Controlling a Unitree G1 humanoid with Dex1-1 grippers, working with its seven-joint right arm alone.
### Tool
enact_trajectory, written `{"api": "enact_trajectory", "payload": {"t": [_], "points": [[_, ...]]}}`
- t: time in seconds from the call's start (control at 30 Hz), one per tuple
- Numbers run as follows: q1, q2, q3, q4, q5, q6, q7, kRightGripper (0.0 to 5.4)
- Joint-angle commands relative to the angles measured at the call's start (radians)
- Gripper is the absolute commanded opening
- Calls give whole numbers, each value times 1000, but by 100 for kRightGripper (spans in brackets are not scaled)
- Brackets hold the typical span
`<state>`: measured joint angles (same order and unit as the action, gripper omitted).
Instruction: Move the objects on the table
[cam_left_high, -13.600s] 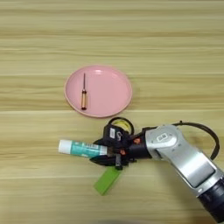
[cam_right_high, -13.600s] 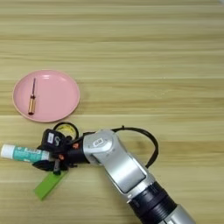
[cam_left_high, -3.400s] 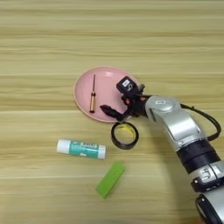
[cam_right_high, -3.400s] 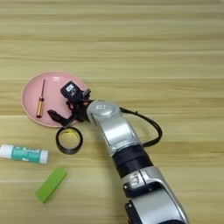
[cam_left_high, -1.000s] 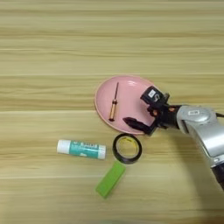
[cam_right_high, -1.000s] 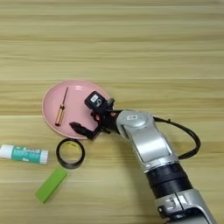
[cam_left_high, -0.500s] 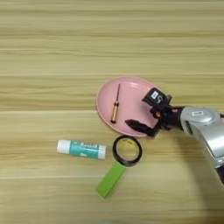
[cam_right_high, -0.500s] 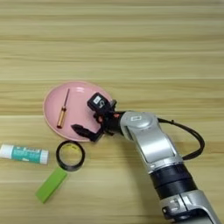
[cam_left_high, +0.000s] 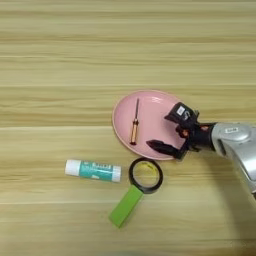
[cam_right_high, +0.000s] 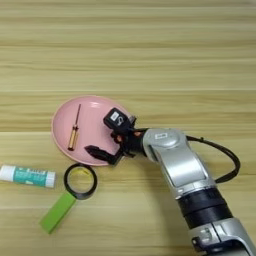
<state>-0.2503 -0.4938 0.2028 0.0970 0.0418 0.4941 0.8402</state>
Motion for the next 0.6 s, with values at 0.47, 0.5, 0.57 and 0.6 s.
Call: {"api": "enact_trajectory", "payload": {"t": [0.47,0.5,0.57,0.6], "points": [[74,-112,29,70,-52,17,12,535],[78,-118,31,71,-52,16,16,535],[84,-127,35,74,-52,12,22,535],[87,-131,36,76,-53,9,25,535]]}}
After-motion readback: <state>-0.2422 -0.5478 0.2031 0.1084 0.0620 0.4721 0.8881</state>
